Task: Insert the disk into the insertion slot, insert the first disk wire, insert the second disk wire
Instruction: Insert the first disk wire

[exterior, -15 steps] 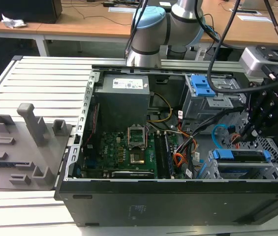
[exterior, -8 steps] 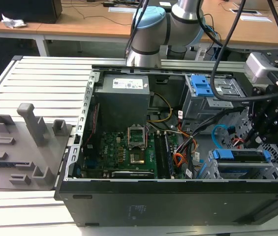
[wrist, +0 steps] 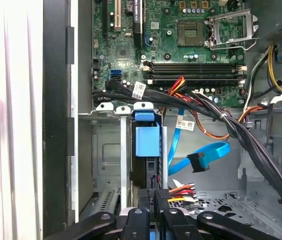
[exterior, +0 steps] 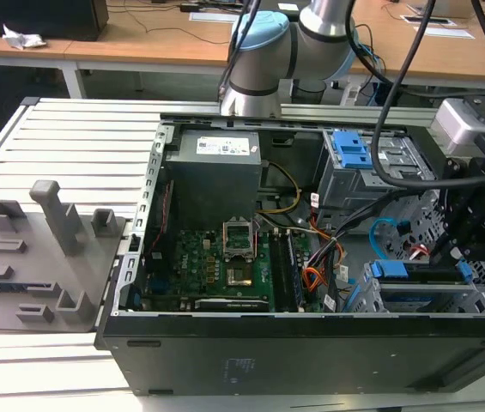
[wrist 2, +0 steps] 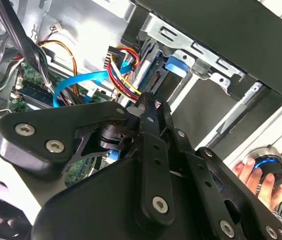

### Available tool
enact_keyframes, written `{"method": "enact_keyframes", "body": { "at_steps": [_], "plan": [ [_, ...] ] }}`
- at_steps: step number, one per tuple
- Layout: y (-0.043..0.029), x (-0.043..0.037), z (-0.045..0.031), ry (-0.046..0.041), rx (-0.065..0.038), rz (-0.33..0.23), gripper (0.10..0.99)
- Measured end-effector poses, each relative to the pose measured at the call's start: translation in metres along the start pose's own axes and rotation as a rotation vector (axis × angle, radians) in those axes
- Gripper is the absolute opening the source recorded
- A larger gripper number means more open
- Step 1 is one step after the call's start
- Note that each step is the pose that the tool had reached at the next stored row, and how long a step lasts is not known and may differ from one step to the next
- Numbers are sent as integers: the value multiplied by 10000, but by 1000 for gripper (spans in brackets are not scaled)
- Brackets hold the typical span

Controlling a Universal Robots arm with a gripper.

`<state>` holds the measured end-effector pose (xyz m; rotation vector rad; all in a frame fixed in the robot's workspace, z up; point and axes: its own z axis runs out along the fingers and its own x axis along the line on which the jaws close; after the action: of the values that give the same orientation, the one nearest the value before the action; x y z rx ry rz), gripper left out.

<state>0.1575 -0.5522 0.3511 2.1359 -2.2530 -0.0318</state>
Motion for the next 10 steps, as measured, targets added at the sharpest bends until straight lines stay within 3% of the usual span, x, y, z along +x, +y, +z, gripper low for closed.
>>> {"method": "enact_keyframes", "body": {
  "at_steps": [10],
  "plan": [
    [-23, -20, 40, -140, -7, -5, 173]
  ]
}}
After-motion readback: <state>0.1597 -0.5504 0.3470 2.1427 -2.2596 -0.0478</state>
